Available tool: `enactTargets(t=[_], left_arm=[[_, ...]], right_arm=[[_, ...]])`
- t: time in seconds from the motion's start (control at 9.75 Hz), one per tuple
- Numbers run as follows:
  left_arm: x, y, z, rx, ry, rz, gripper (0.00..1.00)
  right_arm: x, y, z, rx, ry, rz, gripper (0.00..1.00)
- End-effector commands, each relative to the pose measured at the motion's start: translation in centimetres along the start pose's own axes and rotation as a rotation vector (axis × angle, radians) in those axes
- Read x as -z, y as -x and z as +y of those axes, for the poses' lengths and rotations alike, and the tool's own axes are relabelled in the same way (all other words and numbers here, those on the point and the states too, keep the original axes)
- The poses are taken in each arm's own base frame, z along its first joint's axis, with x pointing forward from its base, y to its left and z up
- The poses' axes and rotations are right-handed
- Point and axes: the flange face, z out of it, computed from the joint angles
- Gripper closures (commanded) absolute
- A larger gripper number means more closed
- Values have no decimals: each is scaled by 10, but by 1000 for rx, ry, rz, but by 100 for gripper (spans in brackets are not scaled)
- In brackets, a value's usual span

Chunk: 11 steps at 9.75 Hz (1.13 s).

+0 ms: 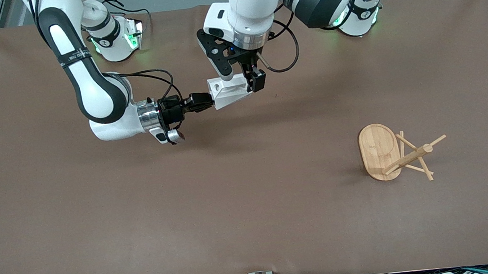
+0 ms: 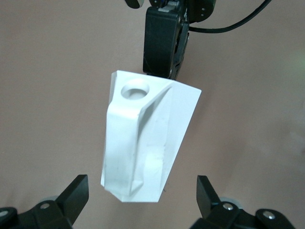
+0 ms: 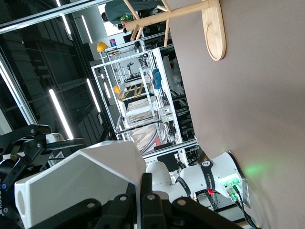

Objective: Hang cup on rack
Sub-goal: 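Grasp the cup with the left gripper and open the right gripper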

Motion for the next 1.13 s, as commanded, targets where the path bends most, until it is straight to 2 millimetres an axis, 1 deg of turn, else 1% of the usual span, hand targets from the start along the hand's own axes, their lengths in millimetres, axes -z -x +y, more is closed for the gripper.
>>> enactTargets(t=[0.0, 0.31, 0.51, 0.62, 0.72, 0.82, 0.92, 1.03], left_arm=[[-25, -6, -4, -102, -5, -33, 0], [-34, -6, -4, -118, 9, -51, 0], [-46, -7, -7, -149, 17, -65, 0], [-45, -7, -7, -152, 19, -63, 0], [-46, -7, -7, -153, 20, -64, 3], [-47, -7, -7, -156, 19, -66, 11], [-47, -7, -7, -164, 18, -67, 40], [-45, -7, -8, -162, 17, -64, 63]], right_arm=[[1, 13, -6, 14, -31, 11, 100], [1, 16, -11, 22, -36, 7, 100], [1, 17, -15, 28, -38, 6, 100], [1, 17, -16, 30, -39, 5, 100], [1, 17, -16, 30, -39, 5, 100], [1, 17, -16, 31, -39, 5, 100], [1, 17, -16, 30, -39, 5, 100], [1, 17, -16, 30, -39, 5, 100]])
